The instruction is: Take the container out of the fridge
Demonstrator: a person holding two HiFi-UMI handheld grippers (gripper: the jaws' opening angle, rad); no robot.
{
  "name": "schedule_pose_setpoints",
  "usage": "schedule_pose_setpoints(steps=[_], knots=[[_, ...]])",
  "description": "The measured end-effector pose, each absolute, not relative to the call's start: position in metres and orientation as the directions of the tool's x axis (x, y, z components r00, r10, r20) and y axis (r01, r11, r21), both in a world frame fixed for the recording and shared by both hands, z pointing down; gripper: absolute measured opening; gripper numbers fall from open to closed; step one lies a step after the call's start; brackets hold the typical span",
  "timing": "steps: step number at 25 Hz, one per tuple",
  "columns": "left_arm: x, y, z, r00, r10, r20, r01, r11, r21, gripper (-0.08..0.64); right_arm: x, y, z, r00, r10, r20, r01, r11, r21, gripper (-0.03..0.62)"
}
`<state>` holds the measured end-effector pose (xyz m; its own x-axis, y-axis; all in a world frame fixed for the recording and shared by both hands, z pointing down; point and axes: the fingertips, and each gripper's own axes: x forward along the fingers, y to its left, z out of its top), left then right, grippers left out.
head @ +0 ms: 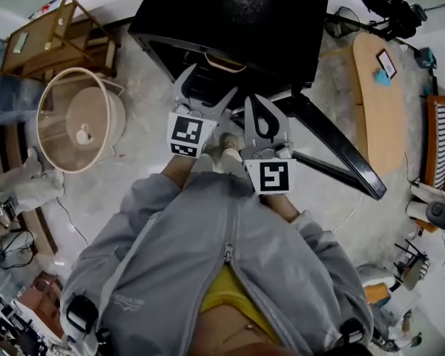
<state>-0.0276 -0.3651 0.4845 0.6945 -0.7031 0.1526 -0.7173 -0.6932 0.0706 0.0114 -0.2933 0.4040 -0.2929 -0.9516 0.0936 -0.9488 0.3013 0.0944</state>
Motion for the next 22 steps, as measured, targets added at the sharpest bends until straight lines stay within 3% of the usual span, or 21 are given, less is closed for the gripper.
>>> schedule_pose_setpoints(steps=[10,22], knots=[[-0.016,-0.395,0.527,0.683,-0.701,0.208,-0.722,-0.69,0.046,0.499,0.019,-0.302,0.415,-0.199,-0.974,0.112,-0.965,0.215,0.152,0.0],[0.0,-0.414,0.542,0.662,-0.721,0.204,-0.741,-0.671,0.032,0.532,0.021,-0.303,0.429,-0.14,-0.979,0.148,-0.975,0.163,0.152,0.0]])
